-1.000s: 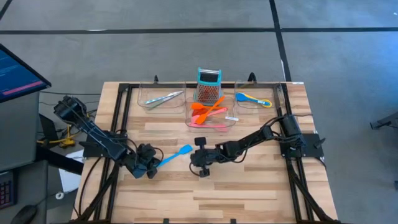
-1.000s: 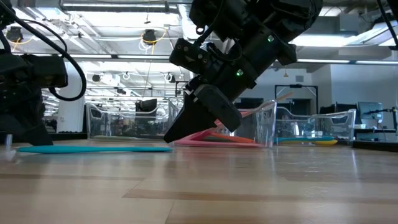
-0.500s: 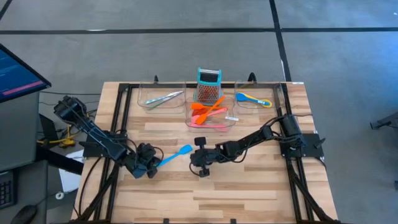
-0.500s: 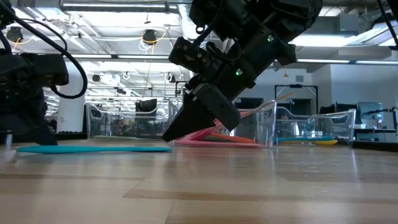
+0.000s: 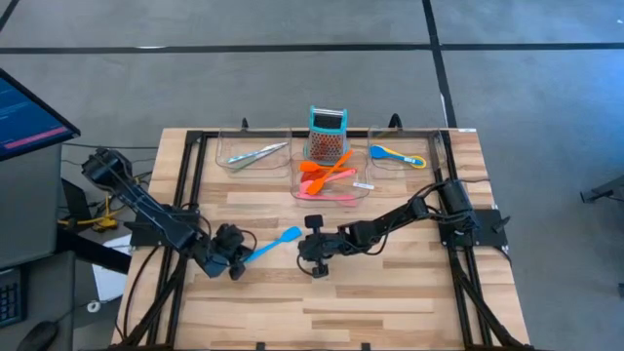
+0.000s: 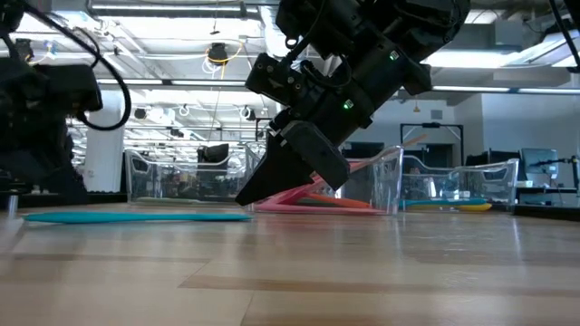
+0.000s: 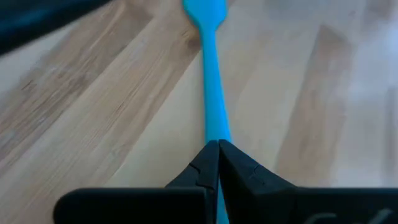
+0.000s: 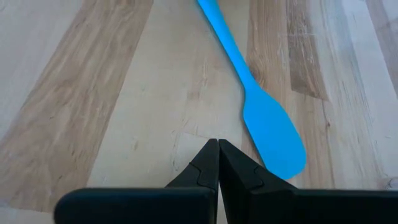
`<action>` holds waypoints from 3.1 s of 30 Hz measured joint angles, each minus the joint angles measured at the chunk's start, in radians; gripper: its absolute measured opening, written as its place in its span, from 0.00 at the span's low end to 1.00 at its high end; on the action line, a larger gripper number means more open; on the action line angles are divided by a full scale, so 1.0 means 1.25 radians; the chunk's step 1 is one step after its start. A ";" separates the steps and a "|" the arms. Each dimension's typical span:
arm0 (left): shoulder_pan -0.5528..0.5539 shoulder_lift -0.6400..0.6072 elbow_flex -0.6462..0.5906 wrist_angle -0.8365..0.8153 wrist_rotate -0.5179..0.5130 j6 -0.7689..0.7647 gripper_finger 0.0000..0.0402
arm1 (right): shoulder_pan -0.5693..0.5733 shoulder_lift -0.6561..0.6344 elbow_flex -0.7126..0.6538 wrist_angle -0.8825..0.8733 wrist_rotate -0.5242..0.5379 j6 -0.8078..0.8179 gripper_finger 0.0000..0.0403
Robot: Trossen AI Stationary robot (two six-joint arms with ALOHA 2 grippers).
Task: Pick & Place Kitchen Items
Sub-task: Put the blue spatula into the middle transparent bin
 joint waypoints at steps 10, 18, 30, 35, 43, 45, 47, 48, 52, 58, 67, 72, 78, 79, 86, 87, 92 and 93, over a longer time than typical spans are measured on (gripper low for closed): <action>0.000 -0.030 0.001 0.000 0.002 0.009 0.00 | 0.000 0.000 0.000 0.000 0.000 0.000 0.00; 0.000 0.028 0.001 0.009 0.031 -0.050 0.00 | 0.001 0.000 0.000 0.000 0.000 0.001 0.00; -0.001 0.032 0.001 0.018 0.038 -0.051 0.00 | -0.007 0.000 0.000 0.032 0.001 -0.005 0.00; 0.000 0.032 0.001 0.018 0.039 -0.048 0.00 | -0.019 0.000 0.000 0.051 0.002 -0.045 0.01; 0.000 0.031 0.001 0.017 0.035 -0.034 0.00 | -0.032 0.000 0.000 0.054 0.002 -0.071 0.03; 0.000 0.022 0.001 0.015 0.037 -0.016 0.00 | -0.032 0.000 0.000 0.069 0.002 -0.098 0.02; 0.000 0.011 0.000 0.014 0.030 -0.003 0.00 | -0.032 0.000 0.000 0.087 0.002 -0.125 0.01; 0.000 0.004 0.000 0.016 0.027 0.001 0.00 | -0.032 0.000 0.000 0.090 0.002 -0.136 0.01; 0.000 -0.008 0.000 0.013 -0.009 0.009 0.00 | -0.032 0.000 0.000 0.090 0.002 -0.152 0.01; 0.024 -0.009 0.000 0.029 -0.026 0.034 0.00 | -0.034 0.000 0.000 0.090 0.002 -0.152 0.00; 0.016 -0.008 0.000 0.121 -0.013 0.035 0.00 | -0.048 0.000 0.000 0.082 0.002 -0.143 0.00; 0.018 -0.006 0.000 0.113 -0.014 0.038 0.00 | -0.063 0.000 0.000 0.058 0.003 -0.200 0.03; 0.028 -0.006 0.000 0.082 -0.015 0.039 0.00 | -0.061 0.001 0.000 0.077 0.003 -0.272 0.16; 0.028 -0.006 0.000 0.072 -0.015 0.038 0.00 | -0.060 0.001 0.000 0.081 0.002 -0.272 0.18; 0.028 -0.006 0.000 0.064 -0.014 0.034 0.00 | -0.070 0.031 0.010 0.089 0.014 -0.281 0.32; 0.028 -0.006 0.000 0.064 -0.015 0.034 0.00 | -0.069 0.043 0.018 0.082 0.021 -0.289 0.33; 0.028 -0.005 -0.002 0.060 -0.014 0.020 0.00 | -0.069 0.124 0.100 0.102 0.060 -0.311 0.39; 0.028 -0.005 -0.004 0.058 -0.014 0.015 0.00 | -0.069 0.133 0.113 0.097 0.067 -0.309 0.39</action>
